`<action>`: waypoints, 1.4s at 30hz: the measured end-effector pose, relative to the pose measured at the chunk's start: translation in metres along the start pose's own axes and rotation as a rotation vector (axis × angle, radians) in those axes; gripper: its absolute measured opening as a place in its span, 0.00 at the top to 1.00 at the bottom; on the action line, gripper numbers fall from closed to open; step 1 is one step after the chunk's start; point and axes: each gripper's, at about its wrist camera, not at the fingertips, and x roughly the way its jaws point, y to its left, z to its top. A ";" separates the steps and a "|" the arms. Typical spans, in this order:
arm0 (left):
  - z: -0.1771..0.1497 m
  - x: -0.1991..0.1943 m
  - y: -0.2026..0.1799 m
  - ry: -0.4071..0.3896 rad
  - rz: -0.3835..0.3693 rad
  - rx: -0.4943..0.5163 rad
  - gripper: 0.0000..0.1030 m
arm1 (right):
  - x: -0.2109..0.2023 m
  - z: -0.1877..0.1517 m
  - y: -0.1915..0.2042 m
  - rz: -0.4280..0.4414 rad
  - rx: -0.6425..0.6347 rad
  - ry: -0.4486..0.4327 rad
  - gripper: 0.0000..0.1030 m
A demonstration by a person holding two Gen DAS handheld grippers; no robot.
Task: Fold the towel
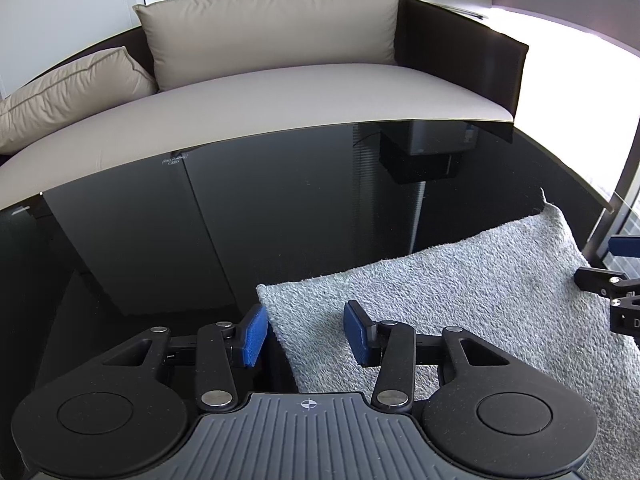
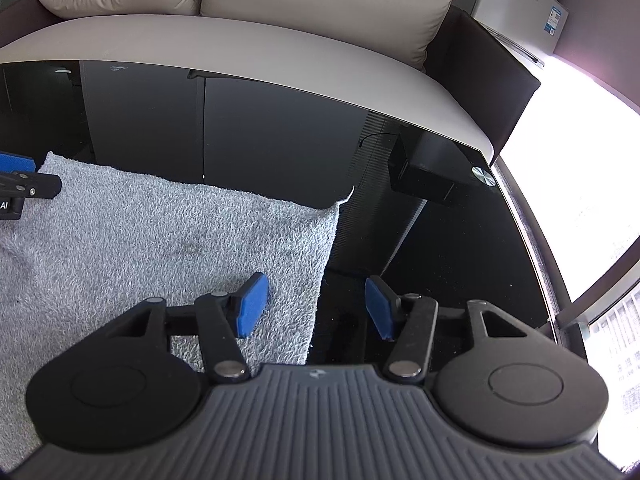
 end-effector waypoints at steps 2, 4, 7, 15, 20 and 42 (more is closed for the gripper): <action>0.004 0.003 -0.003 0.000 0.003 0.003 0.63 | 0.001 0.000 -0.001 -0.011 0.006 0.002 0.41; 0.007 0.006 -0.006 -0.004 0.007 0.006 0.64 | 0.001 -0.001 -0.002 -0.027 0.003 0.004 0.41; 0.011 0.010 -0.011 -0.012 0.018 0.016 0.64 | 0.001 -0.002 -0.004 -0.026 0.015 0.007 0.41; 0.019 0.003 -0.018 -0.032 0.026 0.014 0.66 | -0.001 -0.004 -0.014 -0.007 0.054 0.013 0.41; 0.015 -0.011 0.000 0.031 -0.033 -0.027 0.66 | -0.004 -0.001 -0.016 0.003 0.049 0.011 0.41; 0.011 0.016 0.002 0.001 -0.006 -0.011 0.65 | -0.013 -0.001 -0.020 0.009 0.067 0.007 0.41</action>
